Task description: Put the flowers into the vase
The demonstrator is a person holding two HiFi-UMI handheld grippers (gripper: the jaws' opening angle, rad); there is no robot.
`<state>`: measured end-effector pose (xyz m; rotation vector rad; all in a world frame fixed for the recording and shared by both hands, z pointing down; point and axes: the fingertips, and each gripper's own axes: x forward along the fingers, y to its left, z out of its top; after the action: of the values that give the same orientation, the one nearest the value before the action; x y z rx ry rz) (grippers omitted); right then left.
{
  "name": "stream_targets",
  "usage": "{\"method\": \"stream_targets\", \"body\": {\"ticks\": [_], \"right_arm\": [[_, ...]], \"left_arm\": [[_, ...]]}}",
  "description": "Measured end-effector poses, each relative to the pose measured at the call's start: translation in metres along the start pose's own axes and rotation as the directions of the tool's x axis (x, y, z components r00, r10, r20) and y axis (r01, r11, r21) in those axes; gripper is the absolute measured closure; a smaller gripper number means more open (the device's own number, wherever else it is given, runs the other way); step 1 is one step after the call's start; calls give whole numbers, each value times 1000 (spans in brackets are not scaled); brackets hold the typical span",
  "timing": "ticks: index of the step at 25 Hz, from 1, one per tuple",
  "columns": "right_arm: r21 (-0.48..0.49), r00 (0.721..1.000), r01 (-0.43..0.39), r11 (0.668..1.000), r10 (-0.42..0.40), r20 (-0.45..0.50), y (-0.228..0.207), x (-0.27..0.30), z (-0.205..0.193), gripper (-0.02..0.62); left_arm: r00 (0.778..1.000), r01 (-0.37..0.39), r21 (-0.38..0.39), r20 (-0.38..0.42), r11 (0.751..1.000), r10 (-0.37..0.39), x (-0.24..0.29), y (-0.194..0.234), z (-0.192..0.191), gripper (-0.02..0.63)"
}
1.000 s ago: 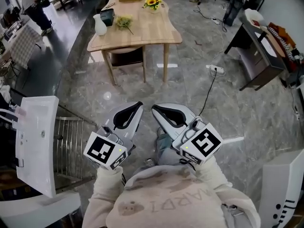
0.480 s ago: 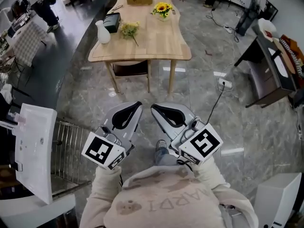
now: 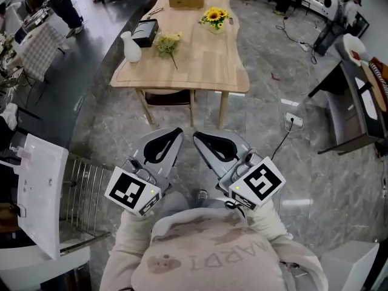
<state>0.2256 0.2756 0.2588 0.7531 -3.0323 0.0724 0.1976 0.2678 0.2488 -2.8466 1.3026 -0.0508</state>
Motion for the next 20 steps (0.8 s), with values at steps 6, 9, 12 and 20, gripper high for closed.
{"method": "stream_targets", "body": {"ticks": [6,9,12,20], "right_arm": [[22,1000,0,1000,0,-8,-34,26,-7,568],[24,1000,12,1000,-12,-16,-52,42,-10,568],[25,1000,21,999,-21,-23,-68,64,-12,568],[33,999,30,999,-29,-36,-116,145,-10,568]], "left_arm": [[1000,-12,-15,-3,1000,12,25,32,-7,606],[1000,-3,-22,-3,1000,3,36,52,-12,606],[1000,5,-34,3,999,-5,48,78,-16,606],[999,32,-42,-1,999,-32,82,163,-19,606]]}}
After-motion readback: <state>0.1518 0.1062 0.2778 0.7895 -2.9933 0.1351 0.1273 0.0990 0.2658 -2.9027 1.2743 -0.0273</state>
